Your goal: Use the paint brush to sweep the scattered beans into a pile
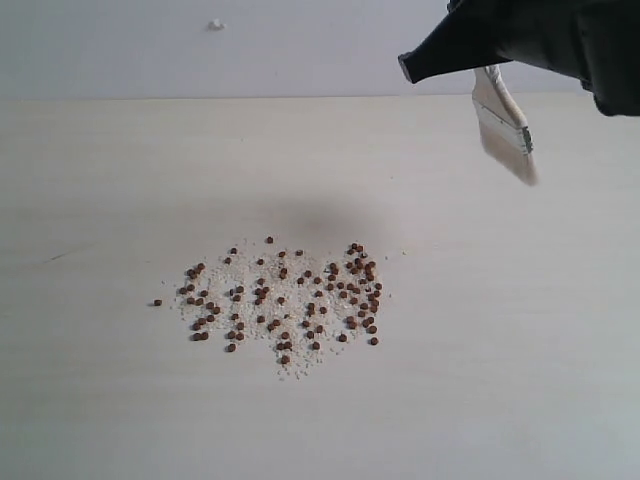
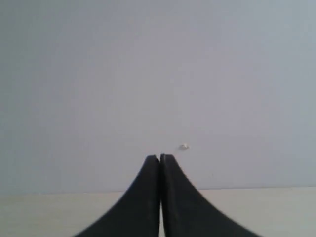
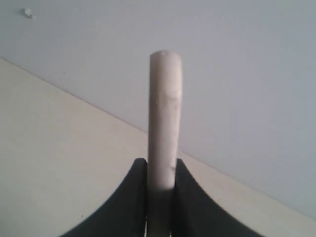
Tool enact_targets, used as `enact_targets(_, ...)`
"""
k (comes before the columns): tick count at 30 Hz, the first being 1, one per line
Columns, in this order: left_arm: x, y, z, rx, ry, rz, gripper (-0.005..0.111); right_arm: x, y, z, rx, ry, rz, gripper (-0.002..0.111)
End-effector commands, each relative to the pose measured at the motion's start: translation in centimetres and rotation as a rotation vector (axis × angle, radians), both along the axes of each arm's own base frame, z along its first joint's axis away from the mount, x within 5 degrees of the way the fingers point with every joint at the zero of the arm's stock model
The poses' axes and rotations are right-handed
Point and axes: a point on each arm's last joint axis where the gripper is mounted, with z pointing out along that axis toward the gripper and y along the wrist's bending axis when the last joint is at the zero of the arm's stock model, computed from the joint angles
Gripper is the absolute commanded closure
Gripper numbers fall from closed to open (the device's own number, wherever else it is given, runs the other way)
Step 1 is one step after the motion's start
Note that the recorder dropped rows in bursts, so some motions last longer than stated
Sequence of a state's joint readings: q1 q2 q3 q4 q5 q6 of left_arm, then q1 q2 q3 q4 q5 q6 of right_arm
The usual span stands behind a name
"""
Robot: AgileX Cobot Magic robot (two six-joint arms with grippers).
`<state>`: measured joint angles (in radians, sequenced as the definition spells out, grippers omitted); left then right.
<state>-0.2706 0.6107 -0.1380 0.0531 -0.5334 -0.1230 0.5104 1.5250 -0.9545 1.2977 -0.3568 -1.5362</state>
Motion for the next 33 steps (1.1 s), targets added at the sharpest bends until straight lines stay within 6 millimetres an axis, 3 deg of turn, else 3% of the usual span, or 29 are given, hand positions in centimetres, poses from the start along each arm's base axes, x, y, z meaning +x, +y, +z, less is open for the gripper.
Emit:
enact_targets(1,-2.6,1.6,-1.1,0.047,0.035,0.100,0.107,-2.3,-0.9,-0.6,0.012,0.025,0.032,0.108)
enact_targets(3,-4.5,2.7,-1.6,-0.016,-0.002,0.169,0.107,-3.2,-1.0,-0.1,0.033,0.025,0.063,0.108)
enact_targets(7,-6.3,2.8,-2.4,-0.064,-0.029,0.144,0.107,-3.6,-0.2,0.1,0.028,0.024,0.175,0.108)
enact_targets(9,-6.1,2.8,-3.6,-0.098,0.010,0.137,0.107,-3.6,-0.5,-0.3,0.031,-0.002,0.141,0.108)
enact_targets(17,-6.1,2.4,-4.5,-0.046,0.097,0.105,0.107,-5.7,1.7,0.2,0.148,-0.323,0.225,0.108)
enact_targets(21,-6.2,2.1,-5.3,-0.023,0.181,0.074,0.107,-6.5,0.5,-0.9,0.145,-0.413,0.164,0.108)
enact_targets(33,-6.2,2.0,-5.6,-0.016,0.216,0.061,0.107,-8.6,-0.5,-4.8,0.097,-0.311,0.220,0.108)
